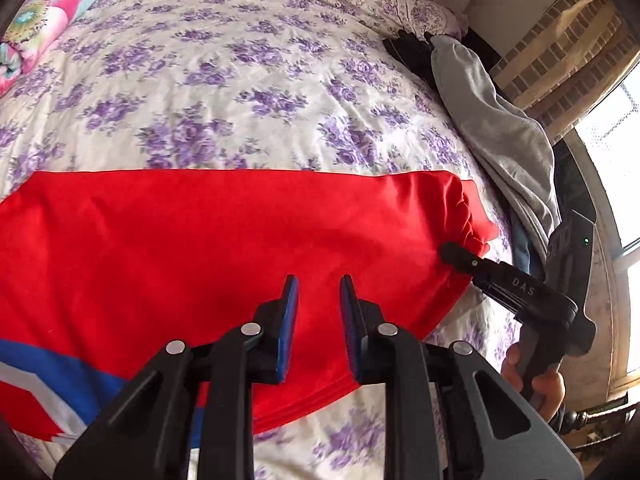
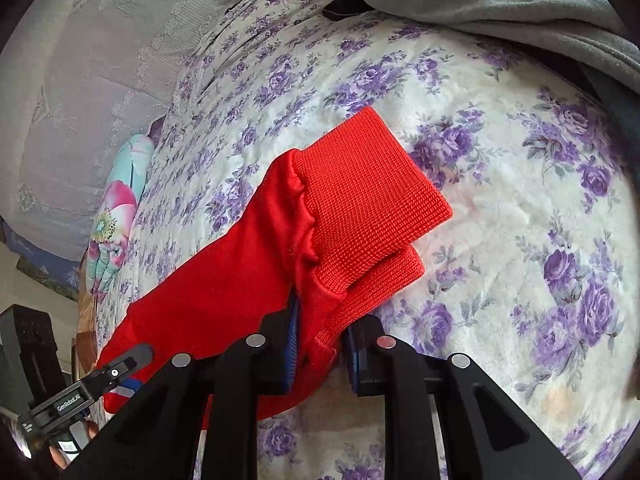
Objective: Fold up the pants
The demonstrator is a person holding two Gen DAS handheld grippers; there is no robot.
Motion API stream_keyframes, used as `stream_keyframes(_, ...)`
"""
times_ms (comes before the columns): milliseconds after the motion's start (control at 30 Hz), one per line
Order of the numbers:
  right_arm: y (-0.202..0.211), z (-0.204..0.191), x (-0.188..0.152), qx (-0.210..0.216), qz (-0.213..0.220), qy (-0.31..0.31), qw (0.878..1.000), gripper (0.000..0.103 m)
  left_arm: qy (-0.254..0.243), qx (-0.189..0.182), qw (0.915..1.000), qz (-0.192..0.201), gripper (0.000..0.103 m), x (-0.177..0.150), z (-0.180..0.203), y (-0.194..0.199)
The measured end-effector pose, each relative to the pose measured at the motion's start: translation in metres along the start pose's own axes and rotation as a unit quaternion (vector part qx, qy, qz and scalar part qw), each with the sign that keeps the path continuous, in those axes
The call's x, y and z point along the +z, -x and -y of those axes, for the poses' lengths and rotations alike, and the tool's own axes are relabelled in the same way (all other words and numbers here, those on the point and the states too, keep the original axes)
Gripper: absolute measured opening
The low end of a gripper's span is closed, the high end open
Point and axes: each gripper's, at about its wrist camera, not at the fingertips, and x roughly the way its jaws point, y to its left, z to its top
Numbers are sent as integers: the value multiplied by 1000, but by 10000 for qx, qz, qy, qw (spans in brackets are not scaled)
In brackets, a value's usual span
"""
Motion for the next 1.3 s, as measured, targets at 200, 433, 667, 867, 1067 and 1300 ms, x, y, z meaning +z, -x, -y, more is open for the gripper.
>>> stream_keyframes(200, 1, -1, -2, -2, 22, 49, 10000, 20, -32, 84, 9997, -212, 5, 0, 16, -39)
stream_keyframes(433, 1, -2, -2, -37, 23, 64, 10000, 20, -171, 227, 9996, -80, 4, -5, 17, -43)
stream_keyframes(667, 2, -8, -3, -175, 5, 86, 9998, 20, -204, 231, 9995, -40, 4, -6, 18, -43)
stream_keyframes(867, 8, -23, 3, -445, -31, 287, 9986, 20, -250, 119, 9996, -60, 3, -19, 8, -20)
stream_keyframes(1067, 25, -69, 7, -990, 219, 1137, 9883, 20, 402, 608, 9933, 902, 4, -44, -94, 89)
stream_keyframes(1300, 31, -149, 5, -1197, 430, 1941, 9727, 20, 1544, 1181, 9713, 1372, 5, -86, -232, 167)
